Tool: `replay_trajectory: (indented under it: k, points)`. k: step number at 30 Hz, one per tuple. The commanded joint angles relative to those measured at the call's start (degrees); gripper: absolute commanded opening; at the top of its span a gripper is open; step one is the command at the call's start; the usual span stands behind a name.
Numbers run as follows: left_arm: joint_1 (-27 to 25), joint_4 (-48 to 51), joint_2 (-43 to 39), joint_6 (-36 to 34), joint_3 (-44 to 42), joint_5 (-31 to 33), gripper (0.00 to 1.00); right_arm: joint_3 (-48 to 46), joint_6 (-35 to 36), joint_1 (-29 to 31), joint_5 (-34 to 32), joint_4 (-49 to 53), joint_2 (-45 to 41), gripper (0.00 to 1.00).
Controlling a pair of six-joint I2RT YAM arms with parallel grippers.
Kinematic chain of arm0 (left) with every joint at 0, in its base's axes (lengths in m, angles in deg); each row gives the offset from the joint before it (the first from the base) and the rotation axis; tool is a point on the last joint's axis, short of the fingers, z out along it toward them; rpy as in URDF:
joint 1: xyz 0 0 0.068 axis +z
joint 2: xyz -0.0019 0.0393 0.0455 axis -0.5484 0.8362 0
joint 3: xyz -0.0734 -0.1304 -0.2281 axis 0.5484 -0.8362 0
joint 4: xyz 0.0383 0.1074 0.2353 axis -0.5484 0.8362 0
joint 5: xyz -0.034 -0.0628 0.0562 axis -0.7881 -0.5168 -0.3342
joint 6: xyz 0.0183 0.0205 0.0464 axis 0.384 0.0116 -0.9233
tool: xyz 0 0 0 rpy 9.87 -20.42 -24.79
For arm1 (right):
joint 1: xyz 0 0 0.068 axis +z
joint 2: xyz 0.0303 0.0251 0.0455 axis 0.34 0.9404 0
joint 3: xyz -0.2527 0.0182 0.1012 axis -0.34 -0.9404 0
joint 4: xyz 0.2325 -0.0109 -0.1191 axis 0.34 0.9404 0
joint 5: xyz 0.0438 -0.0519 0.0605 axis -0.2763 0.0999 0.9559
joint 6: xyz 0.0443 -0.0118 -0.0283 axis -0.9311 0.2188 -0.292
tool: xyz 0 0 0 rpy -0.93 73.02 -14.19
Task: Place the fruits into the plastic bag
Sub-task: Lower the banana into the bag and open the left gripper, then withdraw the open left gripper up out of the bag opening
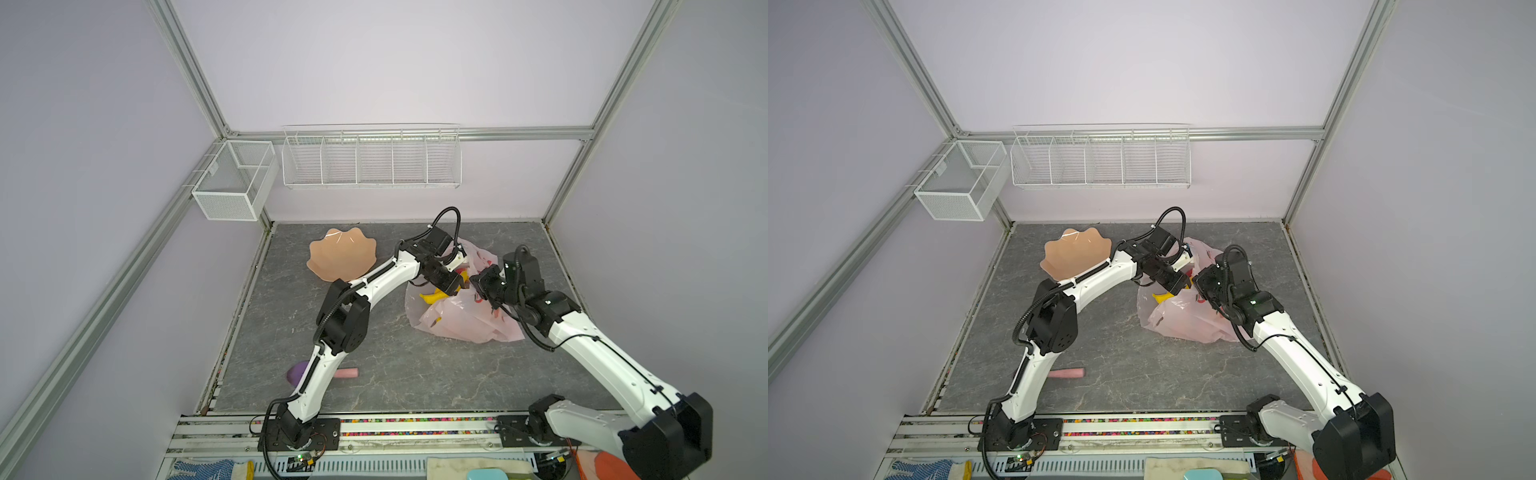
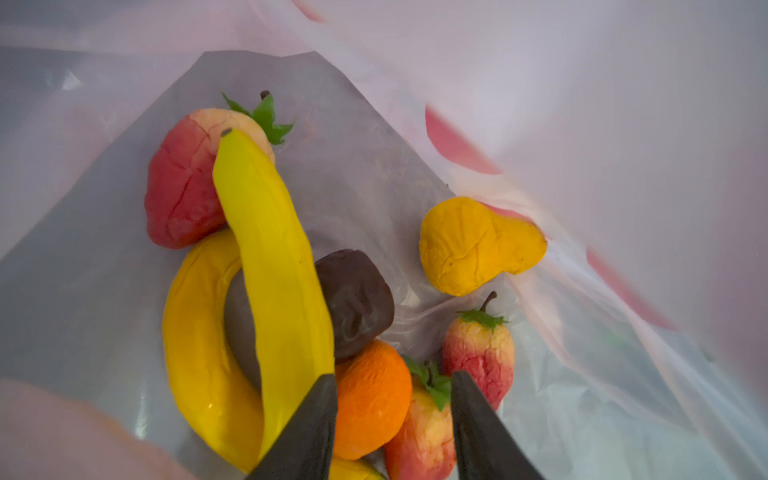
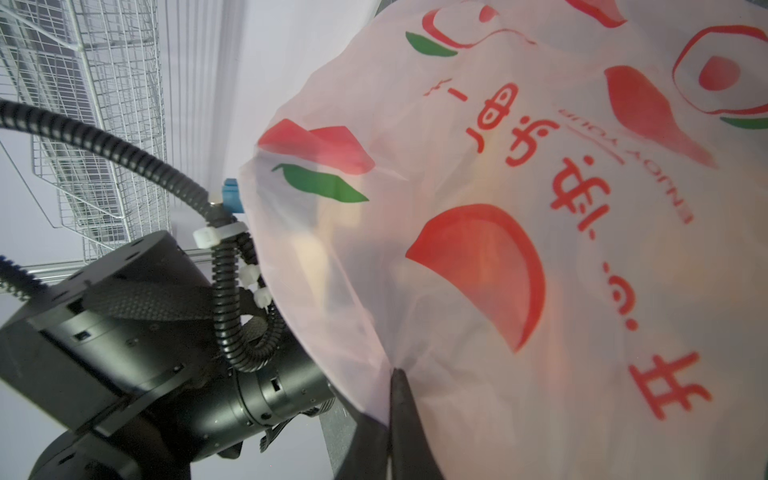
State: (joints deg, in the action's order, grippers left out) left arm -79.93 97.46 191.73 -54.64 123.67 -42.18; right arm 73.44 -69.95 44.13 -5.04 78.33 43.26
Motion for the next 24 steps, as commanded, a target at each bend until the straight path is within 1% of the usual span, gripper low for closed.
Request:
replay_trajectory:
  k: [1,4,8,13,16,24]
  points:
    - [-0.4,-4.1,-0.9,6.5,-0.8,-0.8,0.48,-1.0,-1.5,0.4,-0.5,-1.1,-1.4,0.06]
    - [-0.2,-4.9,-3.8,7.4,-3.3,2.8,0.57,-1.0,-1.3,0.4,-0.9,-0.4,-1.9,0.06]
    - [0.8,-6.6,-8.9,8.1,-8.0,3.3,0.66,-1.4,-1.4,0.3,-1.2,0.4,-2.5,0.06]
    - [2.9,-7.0,-14.4,8.0,-13.7,3.1,0.69,-1.4,-1.4,0.3,-1.1,0.5,-2.5,0.06]
    - [4.6,-7.4,-17.0,8.3,-16.2,1.7,0.7,-1.4,-1.3,0.3,-1.0,0.6,-2.3,0.06]
    - [6.4,-5.9,-19.7,8.1,-18.0,-2.2,0.72,-1.3,-1.2,0.2,-1.1,1.0,-1.9,0.06]
